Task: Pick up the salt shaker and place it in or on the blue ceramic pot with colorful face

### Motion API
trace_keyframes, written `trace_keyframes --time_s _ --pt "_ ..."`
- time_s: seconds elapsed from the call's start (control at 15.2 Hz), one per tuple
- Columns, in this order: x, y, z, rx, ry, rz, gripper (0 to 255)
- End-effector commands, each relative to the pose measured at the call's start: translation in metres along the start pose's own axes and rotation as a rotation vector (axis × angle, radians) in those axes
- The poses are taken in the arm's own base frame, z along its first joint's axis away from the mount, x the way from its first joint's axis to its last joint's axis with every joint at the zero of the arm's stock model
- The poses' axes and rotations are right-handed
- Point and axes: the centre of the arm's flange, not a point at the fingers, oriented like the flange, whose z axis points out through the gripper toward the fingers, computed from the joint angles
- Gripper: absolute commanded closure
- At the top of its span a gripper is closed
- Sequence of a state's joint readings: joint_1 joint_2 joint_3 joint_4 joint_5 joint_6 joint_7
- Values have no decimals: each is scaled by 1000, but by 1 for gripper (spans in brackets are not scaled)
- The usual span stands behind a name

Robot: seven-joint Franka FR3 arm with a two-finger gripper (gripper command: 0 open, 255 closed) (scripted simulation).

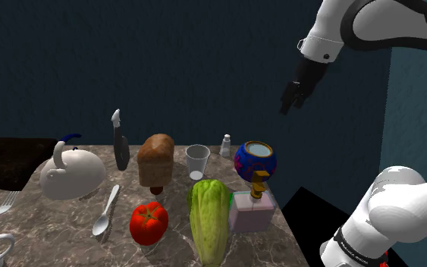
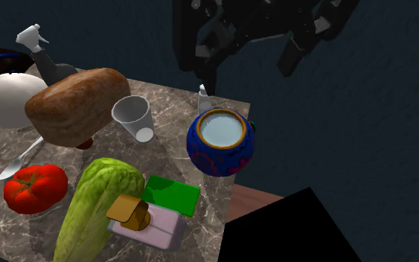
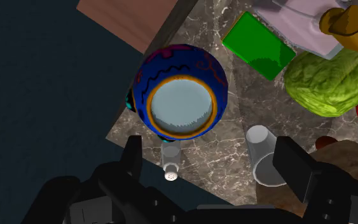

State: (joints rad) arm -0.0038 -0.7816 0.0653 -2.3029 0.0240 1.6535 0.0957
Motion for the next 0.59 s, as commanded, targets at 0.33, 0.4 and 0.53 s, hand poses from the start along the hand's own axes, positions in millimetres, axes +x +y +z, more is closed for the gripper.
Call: trace_keyframes --time_s 0.33,0.4,0.53 --pt "46 6 47 6 -1 4 0" --pt "56 7 56 7 -1 5 0" --pt "74 9 75 10 -2 6 0"
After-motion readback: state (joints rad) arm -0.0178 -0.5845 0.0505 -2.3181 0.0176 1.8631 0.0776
